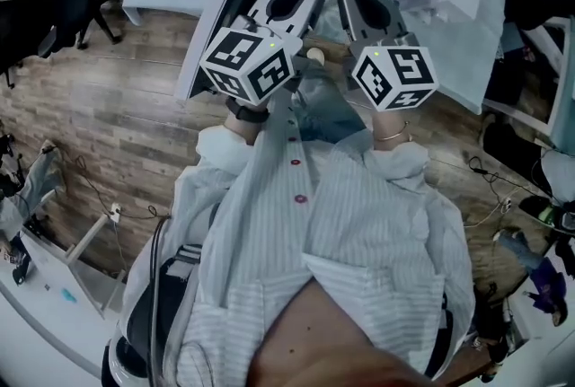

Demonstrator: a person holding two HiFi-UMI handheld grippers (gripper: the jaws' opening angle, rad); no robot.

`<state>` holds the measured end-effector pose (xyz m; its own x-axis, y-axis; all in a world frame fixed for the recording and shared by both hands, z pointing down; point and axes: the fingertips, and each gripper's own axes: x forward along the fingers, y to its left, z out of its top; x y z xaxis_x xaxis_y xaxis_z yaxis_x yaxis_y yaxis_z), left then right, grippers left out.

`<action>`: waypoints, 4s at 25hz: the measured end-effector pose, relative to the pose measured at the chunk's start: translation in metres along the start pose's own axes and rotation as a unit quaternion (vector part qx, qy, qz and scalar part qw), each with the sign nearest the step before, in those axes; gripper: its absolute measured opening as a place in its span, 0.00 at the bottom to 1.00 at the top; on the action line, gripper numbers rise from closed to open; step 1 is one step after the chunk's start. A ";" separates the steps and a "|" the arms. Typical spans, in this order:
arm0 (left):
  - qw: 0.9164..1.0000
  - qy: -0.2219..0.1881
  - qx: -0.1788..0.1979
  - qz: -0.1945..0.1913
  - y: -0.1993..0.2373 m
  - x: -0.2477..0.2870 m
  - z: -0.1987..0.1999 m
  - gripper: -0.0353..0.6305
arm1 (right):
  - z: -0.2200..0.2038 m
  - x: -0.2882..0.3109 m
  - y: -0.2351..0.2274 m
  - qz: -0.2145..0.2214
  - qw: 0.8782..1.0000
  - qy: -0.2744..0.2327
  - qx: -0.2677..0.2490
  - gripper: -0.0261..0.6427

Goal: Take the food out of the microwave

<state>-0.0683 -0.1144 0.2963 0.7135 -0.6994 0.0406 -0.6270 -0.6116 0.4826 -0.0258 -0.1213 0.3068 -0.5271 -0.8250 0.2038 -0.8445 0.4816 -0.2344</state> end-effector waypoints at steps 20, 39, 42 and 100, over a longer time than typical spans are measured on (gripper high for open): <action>1.000 0.000 0.014 -0.006 0.009 0.100 0.020 0.06 | 0.034 0.022 -0.094 -0.013 1.000 -0.012 0.004 0.09; 0.998 0.035 0.011 -0.045 0.006 0.116 0.014 0.06 | 0.035 0.010 -0.107 -0.061 0.997 -0.029 0.033 0.09; 0.998 0.038 0.002 -0.045 0.008 0.116 0.008 0.06 | 0.031 0.009 -0.108 -0.063 0.997 -0.029 0.037 0.09; 0.979 0.165 -0.101 0.062 0.116 0.121 -0.159 0.07 | -0.156 0.046 -0.167 -0.090 0.969 0.097 0.206 0.09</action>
<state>-0.0050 -0.2116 0.4961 0.7193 -0.5860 0.3733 -0.6637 -0.4206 0.6185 0.0760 -0.1931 0.5033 -0.4162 -0.7939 0.4432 -0.8359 0.1423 -0.5301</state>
